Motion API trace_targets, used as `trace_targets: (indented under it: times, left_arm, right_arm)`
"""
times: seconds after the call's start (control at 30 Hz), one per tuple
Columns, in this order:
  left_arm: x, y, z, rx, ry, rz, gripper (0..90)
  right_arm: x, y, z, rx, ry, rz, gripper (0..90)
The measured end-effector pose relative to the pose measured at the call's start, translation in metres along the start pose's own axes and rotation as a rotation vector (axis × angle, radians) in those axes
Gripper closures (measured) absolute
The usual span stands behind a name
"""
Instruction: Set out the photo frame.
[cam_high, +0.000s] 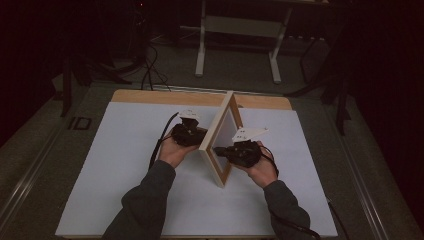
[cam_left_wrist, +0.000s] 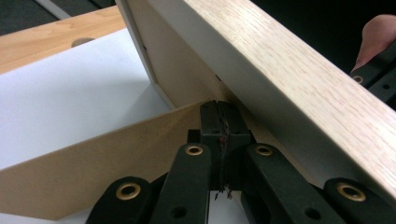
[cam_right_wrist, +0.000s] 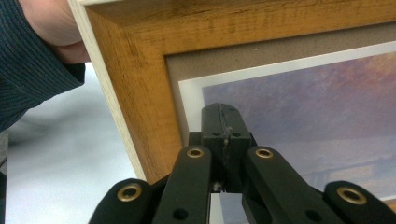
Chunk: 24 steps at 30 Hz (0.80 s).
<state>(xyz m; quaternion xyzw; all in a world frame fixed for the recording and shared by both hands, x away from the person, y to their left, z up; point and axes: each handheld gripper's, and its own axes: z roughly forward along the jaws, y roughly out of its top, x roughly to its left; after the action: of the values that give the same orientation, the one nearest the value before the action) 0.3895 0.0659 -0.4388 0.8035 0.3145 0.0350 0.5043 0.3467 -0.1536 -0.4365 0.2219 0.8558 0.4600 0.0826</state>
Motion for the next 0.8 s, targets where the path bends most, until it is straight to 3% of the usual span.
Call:
trace_targets:
  times: [0.3,0.4,0.8]
  left_arm:
    - [0.0001,0.0002,-0.0001,0.006,0.005,-0.002,90.0]
    - [-0.0016,0.0002,0.0003,0.015,0.051,0.004,87.4]
    - [-0.0044,-0.0004,-0.0053,0.034,0.102,0.029,79.0]
  right_arm:
    - [-0.0006,-0.0016,0.0003,-0.001,0.001,-0.002,90.0]
    - [-0.0007,-0.0029,0.0006,0.008,-0.005,-0.005,90.0]
    - [-0.0034,-0.0092,0.0002,0.039,-0.012,-0.009,86.0]
